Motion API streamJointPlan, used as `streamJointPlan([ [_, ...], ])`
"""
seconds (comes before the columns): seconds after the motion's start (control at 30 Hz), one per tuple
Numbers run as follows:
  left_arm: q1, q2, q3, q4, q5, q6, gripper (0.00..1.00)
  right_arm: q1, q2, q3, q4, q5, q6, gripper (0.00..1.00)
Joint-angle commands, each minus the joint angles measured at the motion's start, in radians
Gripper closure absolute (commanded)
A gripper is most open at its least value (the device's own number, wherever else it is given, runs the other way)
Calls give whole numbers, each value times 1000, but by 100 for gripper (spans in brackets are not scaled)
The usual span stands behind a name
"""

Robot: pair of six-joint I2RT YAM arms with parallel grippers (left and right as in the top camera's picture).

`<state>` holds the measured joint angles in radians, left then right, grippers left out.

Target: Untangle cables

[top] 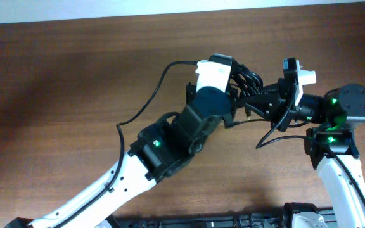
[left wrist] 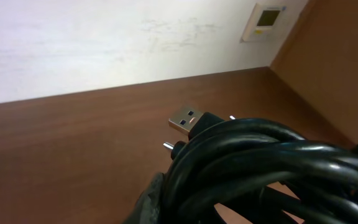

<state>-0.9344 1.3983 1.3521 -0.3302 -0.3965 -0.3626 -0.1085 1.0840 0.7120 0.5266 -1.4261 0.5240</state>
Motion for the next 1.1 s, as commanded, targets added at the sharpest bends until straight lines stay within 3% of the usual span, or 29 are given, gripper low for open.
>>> streamJointPlan([
  [0.0,122,3,10,-8,-94,-72,100,-3,-23,3,16,-85,-18,96],
  [0.23,165,3,10,-7,62,-74,100,-3,-23,3,16,-85,-18,92],
  [0.27,165,3,10,-7,61,-74,100,-3,-23,3,16,-85,-18,85],
  [0.33,165,3,10,-7,61,-37,100,-3,-23,3,16,-85,-17,61],
  [0.43,165,3,10,-8,62,13,100,-3,-23,3,16,-85,-17,16],
  [0.5,165,3,10,-11,62,20,100,-3,-23,3,16,-85,-17,6],
  [0.6,165,3,10,-14,68,43,100,-3,-23,3,16,-80,-17,5],
  [0.77,165,3,10,-24,228,175,100,-4,-23,3,16,-35,-10,6],
  [1.07,164,3,10,-26,306,186,100,-3,-23,3,32,-42,-11,6],
])
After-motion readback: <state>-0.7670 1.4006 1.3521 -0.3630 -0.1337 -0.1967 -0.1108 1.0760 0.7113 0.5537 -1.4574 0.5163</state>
